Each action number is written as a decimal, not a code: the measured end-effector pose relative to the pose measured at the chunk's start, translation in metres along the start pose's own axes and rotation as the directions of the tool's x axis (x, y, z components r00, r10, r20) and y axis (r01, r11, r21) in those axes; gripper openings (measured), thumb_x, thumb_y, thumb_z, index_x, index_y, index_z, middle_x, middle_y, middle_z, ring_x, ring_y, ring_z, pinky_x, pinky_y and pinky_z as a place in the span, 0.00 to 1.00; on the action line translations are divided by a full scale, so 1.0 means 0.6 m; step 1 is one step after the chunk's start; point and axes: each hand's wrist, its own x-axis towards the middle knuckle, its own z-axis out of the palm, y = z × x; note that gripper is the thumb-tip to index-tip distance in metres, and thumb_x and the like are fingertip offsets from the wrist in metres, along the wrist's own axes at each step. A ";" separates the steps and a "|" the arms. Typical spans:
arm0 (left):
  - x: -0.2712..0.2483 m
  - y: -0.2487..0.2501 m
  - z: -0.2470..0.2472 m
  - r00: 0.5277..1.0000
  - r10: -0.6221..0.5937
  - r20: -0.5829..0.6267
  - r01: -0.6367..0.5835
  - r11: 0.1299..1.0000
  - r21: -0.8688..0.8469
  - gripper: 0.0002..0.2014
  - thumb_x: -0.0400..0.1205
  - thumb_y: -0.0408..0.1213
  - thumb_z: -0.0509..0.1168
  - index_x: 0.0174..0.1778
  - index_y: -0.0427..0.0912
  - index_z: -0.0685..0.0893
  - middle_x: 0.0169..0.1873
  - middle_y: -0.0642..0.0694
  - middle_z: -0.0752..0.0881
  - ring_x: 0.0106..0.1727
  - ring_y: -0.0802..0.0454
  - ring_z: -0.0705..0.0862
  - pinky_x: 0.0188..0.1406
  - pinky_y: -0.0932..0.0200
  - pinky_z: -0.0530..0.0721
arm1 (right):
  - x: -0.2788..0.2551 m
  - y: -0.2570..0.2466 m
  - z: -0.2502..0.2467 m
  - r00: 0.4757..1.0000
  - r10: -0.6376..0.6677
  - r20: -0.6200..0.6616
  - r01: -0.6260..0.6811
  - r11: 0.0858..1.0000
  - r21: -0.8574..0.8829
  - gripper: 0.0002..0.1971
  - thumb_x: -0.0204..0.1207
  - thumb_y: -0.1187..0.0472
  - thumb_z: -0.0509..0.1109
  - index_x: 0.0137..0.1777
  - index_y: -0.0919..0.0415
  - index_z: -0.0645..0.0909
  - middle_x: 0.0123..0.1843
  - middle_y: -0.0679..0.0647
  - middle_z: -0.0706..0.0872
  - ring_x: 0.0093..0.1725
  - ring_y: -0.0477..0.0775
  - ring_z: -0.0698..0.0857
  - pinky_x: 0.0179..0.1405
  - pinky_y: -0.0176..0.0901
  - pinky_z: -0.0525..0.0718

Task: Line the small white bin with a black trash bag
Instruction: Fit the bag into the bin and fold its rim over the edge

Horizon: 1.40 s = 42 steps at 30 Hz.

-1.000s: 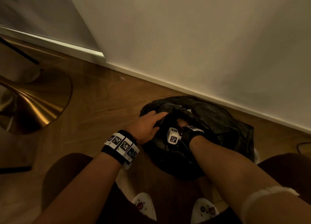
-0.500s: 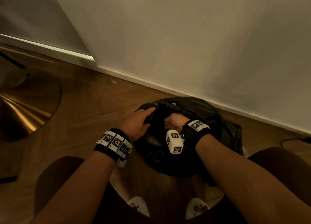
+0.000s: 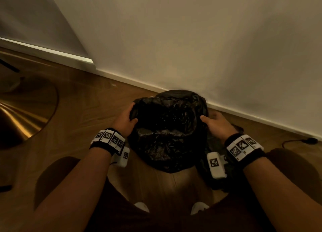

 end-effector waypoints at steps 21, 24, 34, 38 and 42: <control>-0.036 -0.027 0.054 0.761 -0.618 -0.197 0.440 0.715 -0.543 0.34 0.89 0.58 0.42 0.77 0.35 0.73 0.76 0.32 0.74 0.76 0.31 0.72 0.76 0.38 0.68 | 0.061 0.071 0.131 0.943 0.333 0.026 -0.310 0.842 0.441 0.39 0.73 0.41 0.73 0.80 0.60 0.67 0.64 0.55 0.82 0.53 0.58 0.85 0.44 0.49 0.85; -0.040 -0.064 0.100 0.673 -0.740 0.010 0.595 0.533 -0.601 0.38 0.86 0.64 0.44 0.75 0.35 0.75 0.75 0.30 0.75 0.73 0.31 0.75 0.76 0.37 0.70 | 0.066 0.106 0.152 0.904 0.413 0.111 -0.416 0.789 0.452 0.46 0.66 0.42 0.81 0.79 0.60 0.66 0.69 0.58 0.80 0.55 0.61 0.87 0.36 0.48 0.86; -0.049 -0.045 0.122 0.711 -0.650 0.267 0.510 0.215 -0.833 0.18 0.85 0.41 0.61 0.69 0.39 0.79 0.57 0.39 0.86 0.46 0.46 0.82 0.42 0.52 0.82 | 0.075 0.097 0.165 0.937 0.327 0.123 -0.345 0.809 0.476 0.12 0.79 0.62 0.72 0.61 0.62 0.81 0.40 0.53 0.85 0.31 0.49 0.81 0.23 0.41 0.74; -0.060 -0.028 0.122 0.698 -0.639 0.323 0.545 0.182 -0.819 0.13 0.87 0.49 0.59 0.56 0.43 0.79 0.42 0.43 0.79 0.49 0.38 0.79 0.55 0.40 0.82 | 0.080 0.098 0.163 0.940 0.306 0.149 -0.336 0.761 0.555 0.14 0.78 0.58 0.71 0.62 0.58 0.78 0.46 0.54 0.85 0.35 0.51 0.84 0.29 0.44 0.81; -0.061 -0.041 0.140 0.722 -0.552 0.417 0.493 -0.013 -0.870 0.17 0.84 0.50 0.62 0.58 0.39 0.78 0.63 0.39 0.77 0.70 0.32 0.75 0.70 0.33 0.76 | 0.076 0.096 0.165 0.937 0.236 0.257 -0.346 0.724 0.597 0.22 0.71 0.52 0.79 0.63 0.53 0.78 0.60 0.54 0.86 0.59 0.60 0.86 0.56 0.56 0.86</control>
